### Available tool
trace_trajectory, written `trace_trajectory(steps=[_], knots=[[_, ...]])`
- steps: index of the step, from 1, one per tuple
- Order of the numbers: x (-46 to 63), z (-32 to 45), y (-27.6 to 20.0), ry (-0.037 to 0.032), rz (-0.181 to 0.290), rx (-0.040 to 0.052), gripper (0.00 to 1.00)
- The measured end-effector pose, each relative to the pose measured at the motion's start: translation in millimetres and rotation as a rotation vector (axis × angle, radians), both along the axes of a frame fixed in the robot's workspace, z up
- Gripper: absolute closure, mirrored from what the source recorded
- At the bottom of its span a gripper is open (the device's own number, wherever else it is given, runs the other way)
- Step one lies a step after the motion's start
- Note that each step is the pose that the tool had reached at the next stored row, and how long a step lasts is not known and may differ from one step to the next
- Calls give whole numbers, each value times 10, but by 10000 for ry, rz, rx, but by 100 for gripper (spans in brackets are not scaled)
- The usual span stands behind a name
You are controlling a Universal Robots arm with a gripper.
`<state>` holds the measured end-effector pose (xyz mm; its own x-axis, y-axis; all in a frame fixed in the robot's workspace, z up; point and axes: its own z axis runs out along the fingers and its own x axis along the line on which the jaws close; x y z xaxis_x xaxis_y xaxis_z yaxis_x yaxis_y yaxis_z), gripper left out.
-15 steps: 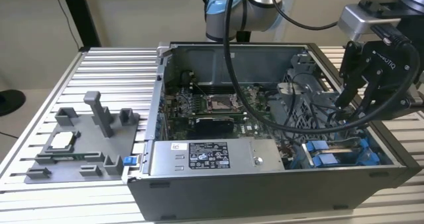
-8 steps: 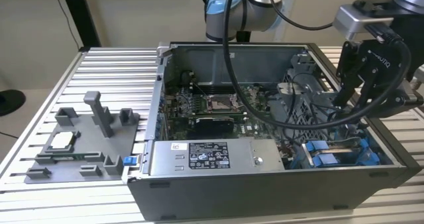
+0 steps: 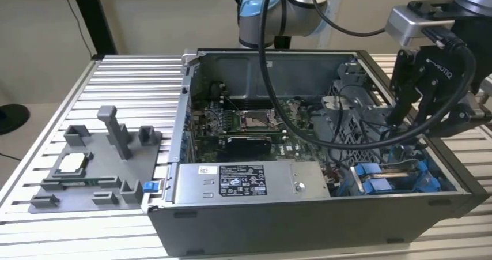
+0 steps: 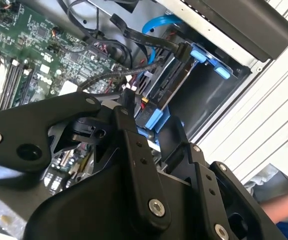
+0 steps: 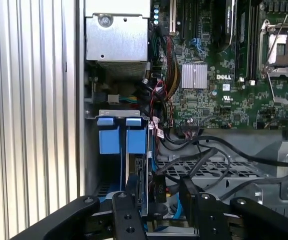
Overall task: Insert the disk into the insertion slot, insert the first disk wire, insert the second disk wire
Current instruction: 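Insert the first disk wire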
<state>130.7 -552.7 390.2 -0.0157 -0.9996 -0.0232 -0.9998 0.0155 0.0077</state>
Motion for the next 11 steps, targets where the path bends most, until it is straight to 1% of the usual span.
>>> trace_trajectory(steps=[2,4,6,11], knots=[[0,0,0,1,1,-91,0],[0,-1,0,1,0,-135,0],[0,0,-1,2,0,-152,0],[0,-4,0,2,0,-158,0]])
